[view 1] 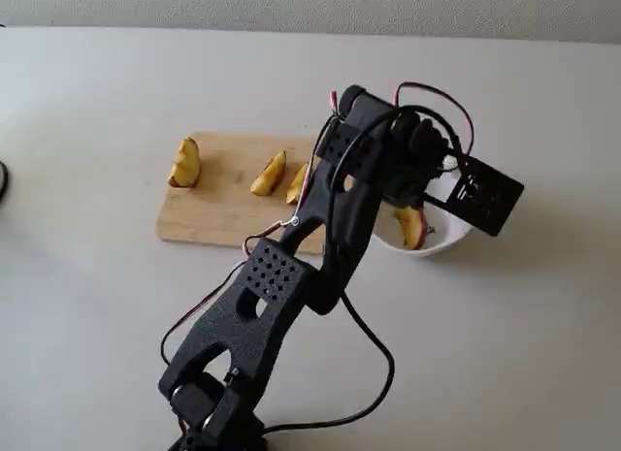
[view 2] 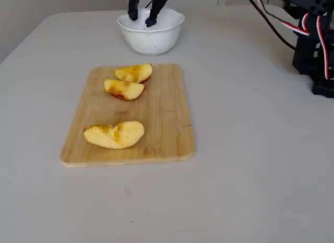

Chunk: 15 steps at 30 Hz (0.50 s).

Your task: Pick up the third from the right apple slice from the cutting board and place it into the bowl

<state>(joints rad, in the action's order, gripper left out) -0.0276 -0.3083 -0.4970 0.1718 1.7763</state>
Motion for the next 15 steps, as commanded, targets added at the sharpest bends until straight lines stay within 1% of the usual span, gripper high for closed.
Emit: enact_joint_targets(steps=[1, 4, 6, 11, 15], values=[[-28, 67, -301, 29, 40, 101], [-41, 115, -474, 17, 40, 102], [-44, 150, -621, -54, 40, 102], [-43, 264, -1025, -359, 37, 102], [-29, 390, -1316, -606, 34, 102]])
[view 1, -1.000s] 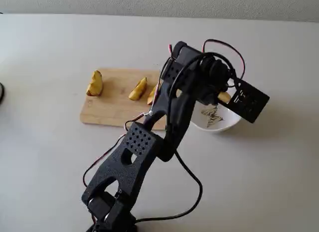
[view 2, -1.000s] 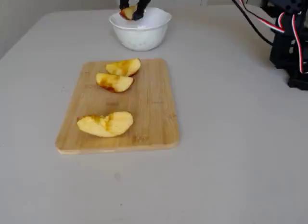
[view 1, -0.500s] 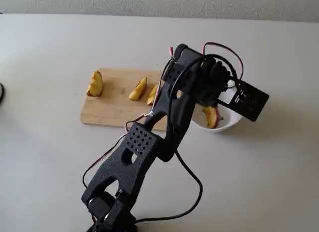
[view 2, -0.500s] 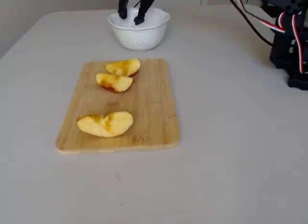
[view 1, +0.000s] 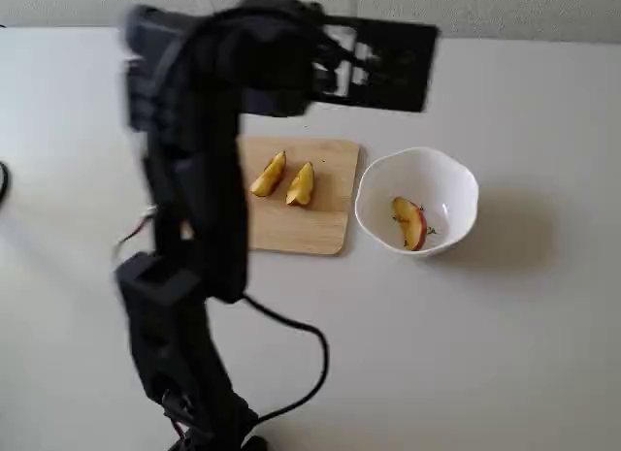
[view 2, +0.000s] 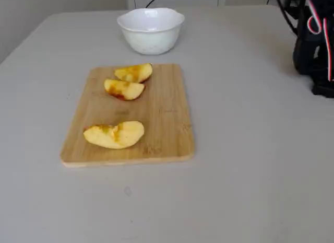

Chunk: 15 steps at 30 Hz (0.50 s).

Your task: Pick up the third from the right apple slice from the cutting board and place it into the bowl

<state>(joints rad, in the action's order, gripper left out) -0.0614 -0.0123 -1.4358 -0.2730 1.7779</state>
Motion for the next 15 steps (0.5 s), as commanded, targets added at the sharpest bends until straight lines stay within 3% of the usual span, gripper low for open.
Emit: enact_joint_targets(steps=[1, 7, 10, 15], values=[[14, 124, -445, -227, 32, 102], [34, 322, -896, -632, 15, 101], [61, 337, -1065, -798, 8, 101], [57, 327, -1500, -1394, -222, 101]])
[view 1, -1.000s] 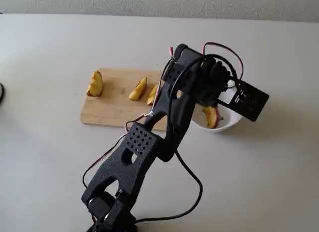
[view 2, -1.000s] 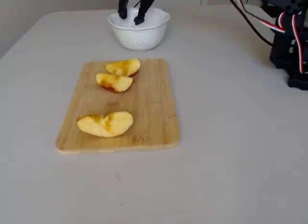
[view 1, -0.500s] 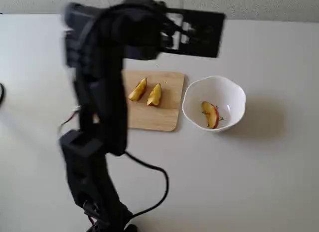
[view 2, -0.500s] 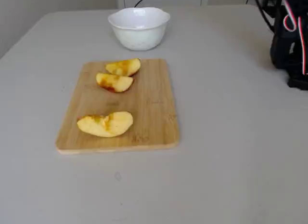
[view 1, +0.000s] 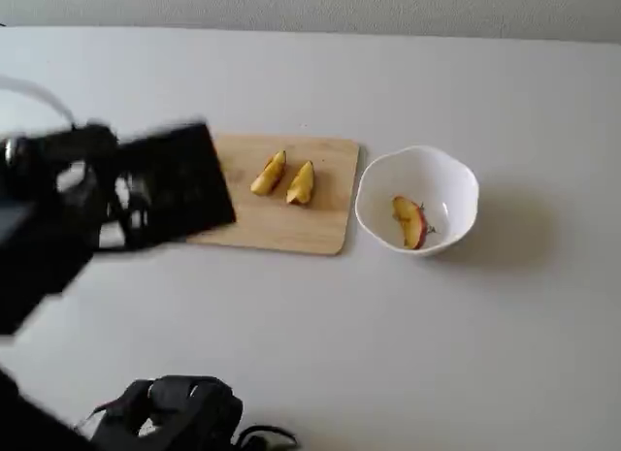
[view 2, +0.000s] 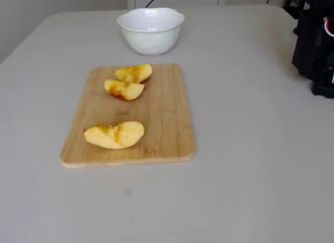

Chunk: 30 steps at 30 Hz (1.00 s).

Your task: Pick up the third from the right apple slice from the cutting board and place it into the bowl

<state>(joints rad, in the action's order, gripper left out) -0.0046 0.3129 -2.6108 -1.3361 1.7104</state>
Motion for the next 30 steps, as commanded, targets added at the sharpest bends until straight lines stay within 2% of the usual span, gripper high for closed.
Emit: enact_joint_targets(steps=[1, 4, 6, 14, 20, 30], values=[[6, -17, -387, -419, -173, 101], [5, -143, -423, -586, -150, 101], [-29, -238, -472, -729, -213, 101], [-107, -354, -566, -1149, -345, 102], [-152, -308, -713, -1358, -350, 102], [-161, -279, -713, -1539, -402, 102]])
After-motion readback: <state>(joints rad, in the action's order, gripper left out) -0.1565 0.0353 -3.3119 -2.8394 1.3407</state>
